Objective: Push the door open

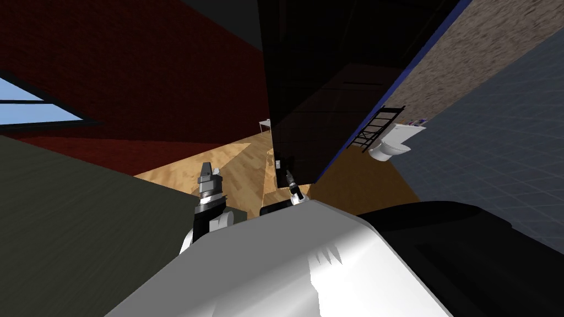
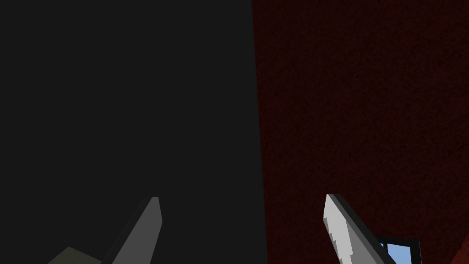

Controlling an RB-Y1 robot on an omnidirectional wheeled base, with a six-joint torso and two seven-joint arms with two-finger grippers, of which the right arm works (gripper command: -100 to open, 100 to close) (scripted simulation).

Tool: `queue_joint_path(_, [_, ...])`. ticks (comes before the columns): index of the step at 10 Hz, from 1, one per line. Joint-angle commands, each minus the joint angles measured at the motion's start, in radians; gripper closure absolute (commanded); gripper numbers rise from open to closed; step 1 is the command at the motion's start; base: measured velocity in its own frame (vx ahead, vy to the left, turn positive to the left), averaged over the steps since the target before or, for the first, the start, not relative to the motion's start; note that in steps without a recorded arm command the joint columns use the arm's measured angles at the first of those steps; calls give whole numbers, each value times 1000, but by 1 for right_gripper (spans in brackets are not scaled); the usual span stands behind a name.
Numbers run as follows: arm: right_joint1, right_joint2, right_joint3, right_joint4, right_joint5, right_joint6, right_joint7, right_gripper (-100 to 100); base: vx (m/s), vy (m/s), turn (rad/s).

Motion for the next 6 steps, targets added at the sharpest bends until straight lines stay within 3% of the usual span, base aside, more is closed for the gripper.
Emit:
queue_joint_path(1, [2,10,34,-4,-34,-2,32,-100,-99,-12,-154])
queue_joint_path(3, [3,30,75,-4,-74,-7,69,-100,-94,13,-111])
queue_joint_path(4, [3,30,75,-4,-74,-7,69,-100,-54,7,-52])
queue_joint_path(5, [3,55,111,-4,-110,-12,101,-100,-76,16,-170])
queue_joint_path(6, [3,68,126,-4,-125,-13,115,-100,-113,24,-158])
